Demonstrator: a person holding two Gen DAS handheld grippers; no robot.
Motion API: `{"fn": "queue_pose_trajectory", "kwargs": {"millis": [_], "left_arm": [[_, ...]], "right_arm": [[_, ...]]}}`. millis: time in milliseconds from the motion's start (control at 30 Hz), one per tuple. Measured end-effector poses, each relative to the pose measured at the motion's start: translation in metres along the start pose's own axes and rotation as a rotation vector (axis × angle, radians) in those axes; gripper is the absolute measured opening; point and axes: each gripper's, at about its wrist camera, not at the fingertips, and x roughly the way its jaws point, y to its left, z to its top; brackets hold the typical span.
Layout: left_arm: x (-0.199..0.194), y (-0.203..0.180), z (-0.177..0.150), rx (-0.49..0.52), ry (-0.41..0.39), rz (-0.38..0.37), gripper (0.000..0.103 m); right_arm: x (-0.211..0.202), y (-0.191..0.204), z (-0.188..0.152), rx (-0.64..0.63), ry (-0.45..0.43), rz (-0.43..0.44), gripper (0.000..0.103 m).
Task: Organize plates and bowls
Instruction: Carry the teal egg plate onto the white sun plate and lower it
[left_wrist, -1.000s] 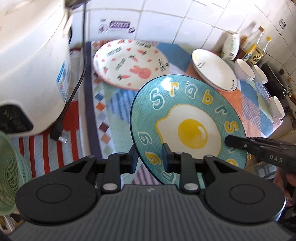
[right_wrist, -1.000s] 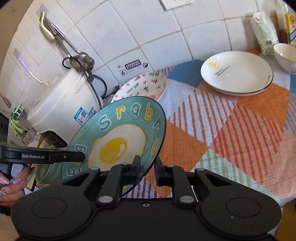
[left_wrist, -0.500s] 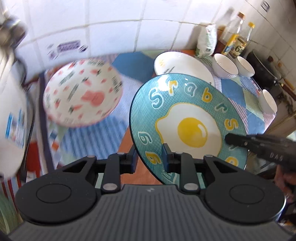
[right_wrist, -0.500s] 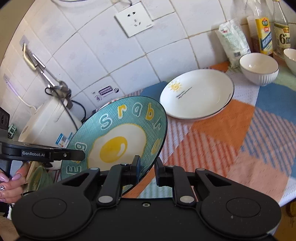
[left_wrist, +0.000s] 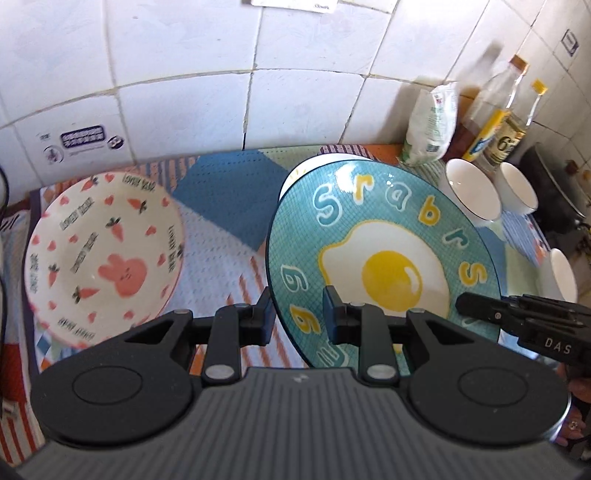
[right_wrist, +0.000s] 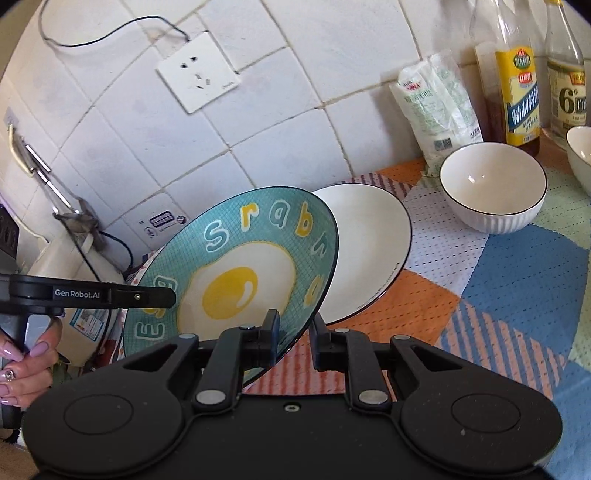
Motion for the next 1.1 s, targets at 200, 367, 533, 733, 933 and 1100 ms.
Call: {"fn": "queue_pose_trajectory", "kwargs": {"millis": [200, 367, 533, 733, 933, 1100], "left_arm": [[0.033, 0.005, 0.011, -0.079, 0.003, 0.008, 0.024], [0.052, 0.013, 0.014, -0.138, 0.043, 0.007, 0.024], [0.067, 0.016, 0.021, -0.133, 0.067, 0.007, 0.024], [0.082, 0.014, 0.030, -0.143, 0.102, 0.026, 0.024], [0.090, 0.014, 0.033, -0.177, 0.133, 0.002, 0.024], [0.098, 0.007, 0.035, -0.198, 0.138, 0.040, 0.024]], "right_arm": [[0.027, -0.026, 0.017, 0.023, 0.046, 0.027, 0.022], [0.047, -0.036, 0.021, 0.041, 0.087, 0.031, 0.022], [0.060, -0.041, 0.032, 0.015, 0.108, 0.018, 0.021], [0.073, -0.045, 0.042, -0.010, 0.127, -0.014, 0.022], [0.081, -0.040, 0.052, -0.058, 0.169, -0.103, 0.026], [0.088, -0.012, 0.054, -0.236, 0.164, -0.239, 0.039]]}}
